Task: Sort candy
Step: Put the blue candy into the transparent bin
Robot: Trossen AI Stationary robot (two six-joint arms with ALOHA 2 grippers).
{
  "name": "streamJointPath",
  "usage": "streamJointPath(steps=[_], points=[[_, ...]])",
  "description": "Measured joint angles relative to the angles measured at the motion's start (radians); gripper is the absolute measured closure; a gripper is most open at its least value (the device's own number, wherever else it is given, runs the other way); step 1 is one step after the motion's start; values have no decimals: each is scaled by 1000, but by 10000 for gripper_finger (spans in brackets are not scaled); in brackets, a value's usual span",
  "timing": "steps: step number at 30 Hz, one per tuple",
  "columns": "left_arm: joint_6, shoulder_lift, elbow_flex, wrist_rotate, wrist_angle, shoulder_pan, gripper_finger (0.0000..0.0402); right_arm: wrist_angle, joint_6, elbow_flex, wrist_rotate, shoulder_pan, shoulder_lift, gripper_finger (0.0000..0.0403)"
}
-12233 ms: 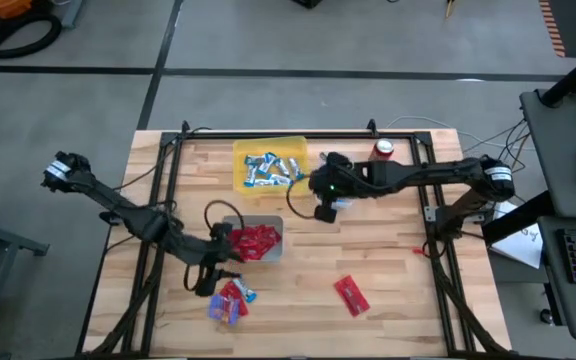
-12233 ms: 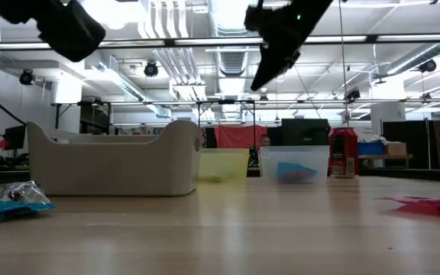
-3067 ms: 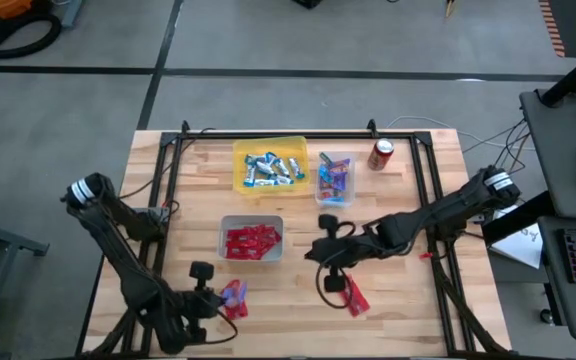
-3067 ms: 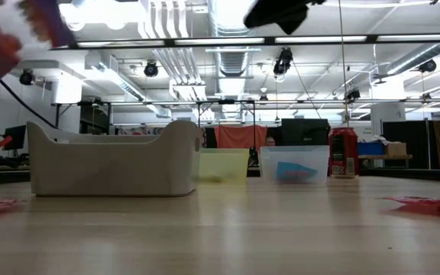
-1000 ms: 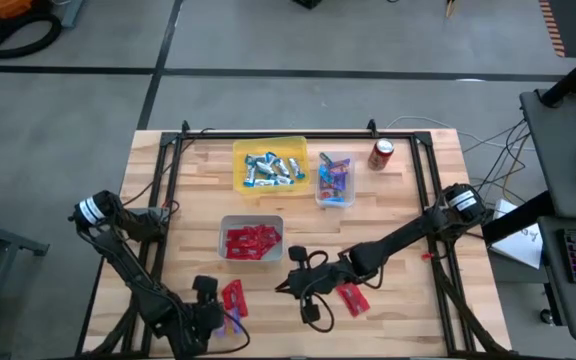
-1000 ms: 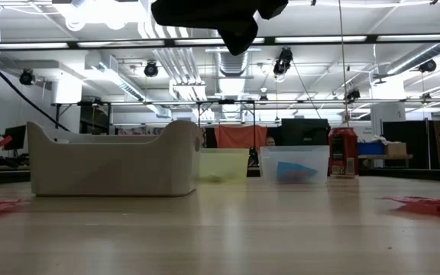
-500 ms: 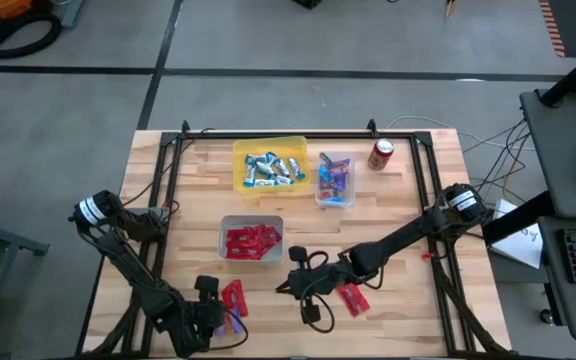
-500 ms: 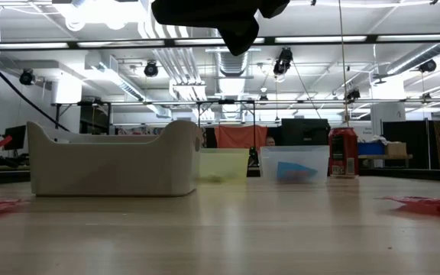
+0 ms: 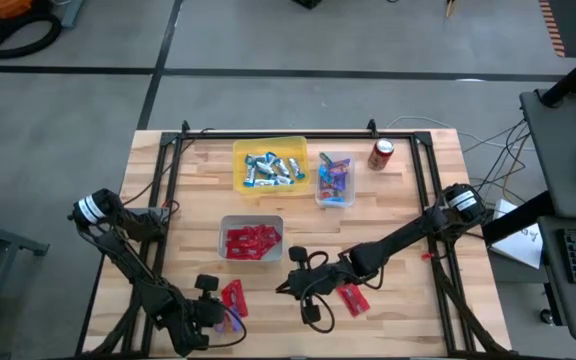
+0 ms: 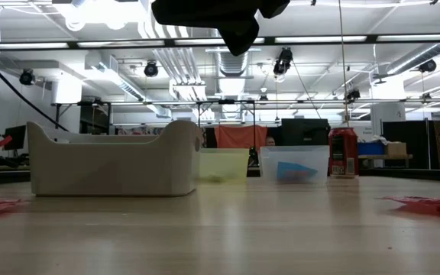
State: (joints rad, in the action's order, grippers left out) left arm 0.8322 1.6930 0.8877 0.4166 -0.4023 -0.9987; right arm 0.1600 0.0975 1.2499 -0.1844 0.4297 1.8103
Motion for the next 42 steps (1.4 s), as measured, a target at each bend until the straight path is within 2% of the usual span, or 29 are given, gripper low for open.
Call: streamJointPath(steps=[6,10,18,25,29,32,35,38,42], points=[[-16,-19,0,-8,-17,0,400,0,-4,0,0,0,0,394],[-44,-91,33,20,-134,0,401,0,-21,0,0,4,-2,394],[-160,-317,98,261,-307,22,401,-76,-46,-1,0,23,-62,394],[-331,-521,98,496,-297,82,401,-188,-56,-1,-1,38,-122,394],[-536,-599,98,533,-216,206,402,-329,-44,-1,-6,40,-179,394],[-714,-630,98,474,-110,356,402,-431,-17,-1,-58,42,-233,394],[-867,-634,98,368,31,530,402,-548,14,-3,-136,44,-292,394],[-977,-612,98,161,173,715,402,-630,14,-16,-207,44,-354,394],[-1039,-545,98,-113,322,948,402,-661,-31,-54,-238,36,-445,394]])
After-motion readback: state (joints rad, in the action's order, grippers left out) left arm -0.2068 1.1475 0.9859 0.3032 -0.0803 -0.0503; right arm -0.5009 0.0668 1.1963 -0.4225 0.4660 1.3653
